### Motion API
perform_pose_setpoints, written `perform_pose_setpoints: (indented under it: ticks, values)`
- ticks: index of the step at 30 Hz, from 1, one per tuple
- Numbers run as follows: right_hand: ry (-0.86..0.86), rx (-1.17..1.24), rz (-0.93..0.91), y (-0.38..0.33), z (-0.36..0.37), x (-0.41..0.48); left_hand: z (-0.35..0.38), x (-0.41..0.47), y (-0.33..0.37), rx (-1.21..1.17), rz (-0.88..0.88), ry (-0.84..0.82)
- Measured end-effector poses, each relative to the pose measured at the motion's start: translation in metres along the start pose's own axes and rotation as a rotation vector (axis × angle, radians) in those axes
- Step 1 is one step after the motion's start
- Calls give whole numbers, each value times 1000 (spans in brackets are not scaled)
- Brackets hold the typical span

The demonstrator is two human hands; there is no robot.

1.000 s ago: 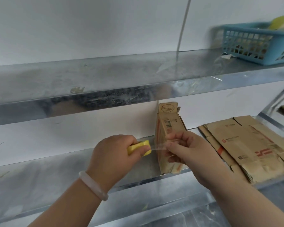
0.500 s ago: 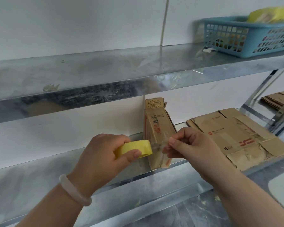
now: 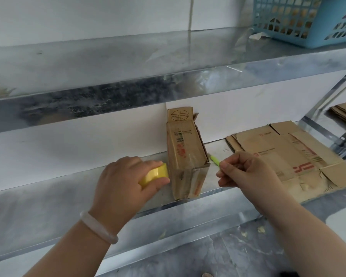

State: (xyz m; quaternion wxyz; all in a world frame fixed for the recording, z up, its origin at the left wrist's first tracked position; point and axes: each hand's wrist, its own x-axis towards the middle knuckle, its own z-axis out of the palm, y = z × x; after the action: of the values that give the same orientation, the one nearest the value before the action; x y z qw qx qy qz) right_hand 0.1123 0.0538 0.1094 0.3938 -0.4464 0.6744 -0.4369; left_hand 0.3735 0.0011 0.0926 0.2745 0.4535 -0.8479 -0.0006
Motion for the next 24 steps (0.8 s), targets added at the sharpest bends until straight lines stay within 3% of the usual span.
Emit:
perform_pose_setpoints:
  ticks: [17,24]
  values:
    - [-133,57,79,31,7,45,26,5,-8,127,-83,-65]
    - [-214,477,198,47,20,50,35,8,-8,123,-90,-67]
